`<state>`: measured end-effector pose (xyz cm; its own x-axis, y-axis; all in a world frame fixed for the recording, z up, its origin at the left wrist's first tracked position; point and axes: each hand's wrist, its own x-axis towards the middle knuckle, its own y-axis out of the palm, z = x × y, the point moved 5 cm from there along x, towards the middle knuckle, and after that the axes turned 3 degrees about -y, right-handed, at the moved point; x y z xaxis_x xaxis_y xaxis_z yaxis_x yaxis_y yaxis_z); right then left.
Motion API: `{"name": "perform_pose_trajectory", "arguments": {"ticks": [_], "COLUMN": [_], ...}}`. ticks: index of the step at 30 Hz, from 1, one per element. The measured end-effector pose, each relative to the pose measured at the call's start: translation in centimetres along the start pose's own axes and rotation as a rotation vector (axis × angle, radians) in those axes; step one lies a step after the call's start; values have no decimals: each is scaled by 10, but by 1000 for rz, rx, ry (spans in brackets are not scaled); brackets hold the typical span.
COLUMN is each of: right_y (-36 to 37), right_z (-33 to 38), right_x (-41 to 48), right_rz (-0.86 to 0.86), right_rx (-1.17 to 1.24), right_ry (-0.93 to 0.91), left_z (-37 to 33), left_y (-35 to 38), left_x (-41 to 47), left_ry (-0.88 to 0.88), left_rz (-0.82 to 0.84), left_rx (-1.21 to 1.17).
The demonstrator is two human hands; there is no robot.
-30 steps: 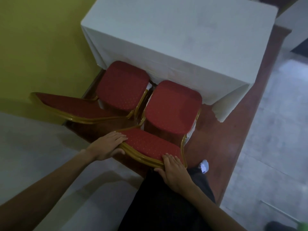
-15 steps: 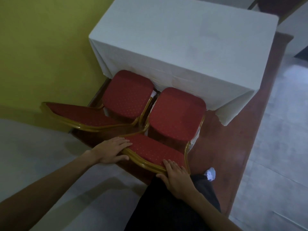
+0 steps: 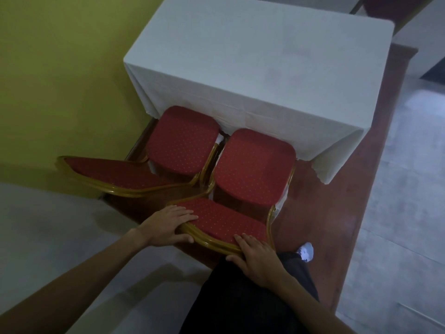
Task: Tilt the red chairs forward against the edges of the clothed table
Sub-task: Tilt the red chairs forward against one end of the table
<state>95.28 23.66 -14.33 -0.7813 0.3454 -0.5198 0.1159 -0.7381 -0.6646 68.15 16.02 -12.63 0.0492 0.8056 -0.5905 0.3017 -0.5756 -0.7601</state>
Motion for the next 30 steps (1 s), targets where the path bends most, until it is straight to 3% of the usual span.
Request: {"name": "perform_pose_trajectory", "arguments": {"ticks": [8,30], "right_y": [-2,-6], "right_z": [-7,-4], "right_x": [2,4], "right_rz": [27,-9], "right_rx": [38,11], "right_ry": [-9,-9], "left_z": [1,1], "left_y": [4,-8], "left_x": [0,6], "left_ry": [-20,-33], "left_rz": [-146,-84], "left_rx": [-98,-96]}}
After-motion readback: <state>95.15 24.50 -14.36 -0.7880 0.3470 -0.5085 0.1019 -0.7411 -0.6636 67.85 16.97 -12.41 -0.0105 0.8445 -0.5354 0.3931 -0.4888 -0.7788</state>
